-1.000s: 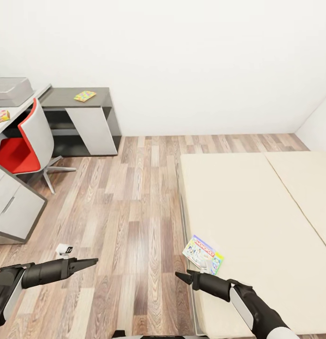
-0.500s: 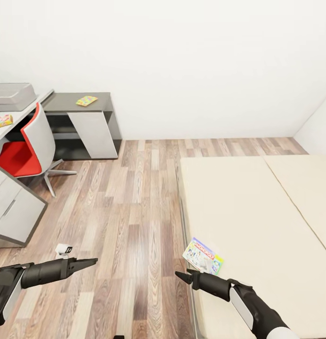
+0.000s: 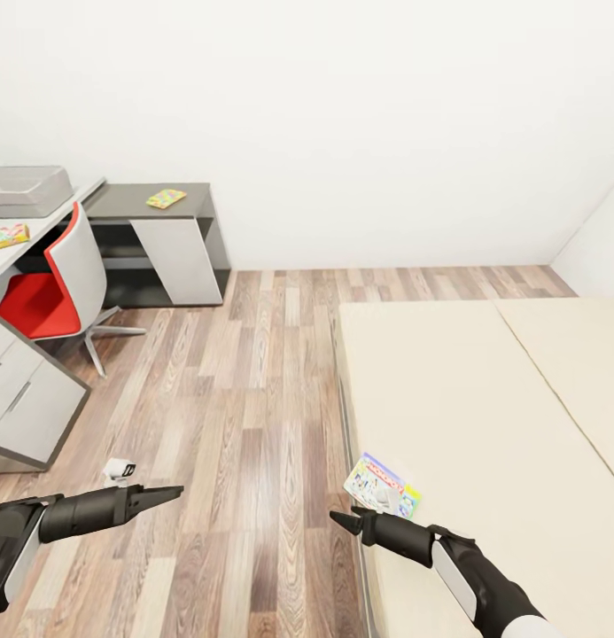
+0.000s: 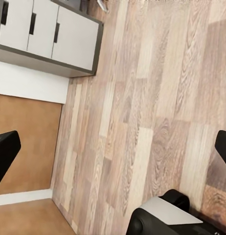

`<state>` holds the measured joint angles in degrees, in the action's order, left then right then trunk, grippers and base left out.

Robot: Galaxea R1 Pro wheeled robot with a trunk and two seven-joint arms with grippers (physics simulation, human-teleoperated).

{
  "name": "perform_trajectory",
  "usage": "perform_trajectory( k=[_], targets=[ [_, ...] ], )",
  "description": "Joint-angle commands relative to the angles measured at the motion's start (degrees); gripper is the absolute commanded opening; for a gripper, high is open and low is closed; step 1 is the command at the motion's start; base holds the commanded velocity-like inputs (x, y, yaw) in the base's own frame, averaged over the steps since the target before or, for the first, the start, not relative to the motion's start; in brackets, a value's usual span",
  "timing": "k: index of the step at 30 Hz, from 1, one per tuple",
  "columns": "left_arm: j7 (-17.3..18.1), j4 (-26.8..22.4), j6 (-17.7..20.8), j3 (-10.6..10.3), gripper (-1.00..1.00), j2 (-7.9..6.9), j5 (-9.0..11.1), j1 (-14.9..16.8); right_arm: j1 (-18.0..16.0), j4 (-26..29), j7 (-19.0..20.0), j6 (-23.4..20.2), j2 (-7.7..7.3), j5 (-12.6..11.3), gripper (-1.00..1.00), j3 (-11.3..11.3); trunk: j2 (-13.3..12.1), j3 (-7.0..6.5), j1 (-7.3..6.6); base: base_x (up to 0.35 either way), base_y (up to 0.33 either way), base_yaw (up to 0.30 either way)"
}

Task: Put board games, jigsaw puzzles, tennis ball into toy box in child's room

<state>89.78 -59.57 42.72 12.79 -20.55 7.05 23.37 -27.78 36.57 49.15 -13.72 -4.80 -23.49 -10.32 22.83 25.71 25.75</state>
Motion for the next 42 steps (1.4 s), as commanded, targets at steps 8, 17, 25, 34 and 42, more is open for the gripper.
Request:
perform_trajectory(
  k=[8,17,25,34,42],
  targets=[
    [0.22,-0.02,0.61,0.01,1.00,-0.07,-0.02,0.02,0.00,0.05,-0.04,-0.51,0.04,-0.60,1.00,-0.23,0.09,-0.68,0.03,0.000,0.000,0.000],
    [0.22,-0.01,0.60,0.33,1.00,-0.04,-0.02,0.01,0.01,0.05,-0.06,-0.51,0.20,-0.60,1.00,-0.23,0.09,-1.53,0.03,0.000,0.000,0.000],
    [0.22,-0.02,0.61,0.60,1.00,-0.09,-0.02,0.02,-0.02,0.04,-0.10,-0.51,0.23,-0.60,1.00,-0.23,0.09,-2.28,0.03,0.000,0.000,0.000],
    [0.22,-0.02,0.61,1.14,1.00,-0.10,-0.02,0.03,-0.02,0.03,-0.11,-0.50,0.23,-0.60,1.00,-0.23,0.09,-3.13,0.03,0.000,0.000,0.000],
    [0.22,-0.02,0.61,1.38,1.00,-0.10,-0.02,0.02,-0.01,0.03,-0.12,-0.51,0.23,-0.60,1.00,-0.23,0.09,-3.89,0.03,0.000,0.000,0.000]
  ],
)
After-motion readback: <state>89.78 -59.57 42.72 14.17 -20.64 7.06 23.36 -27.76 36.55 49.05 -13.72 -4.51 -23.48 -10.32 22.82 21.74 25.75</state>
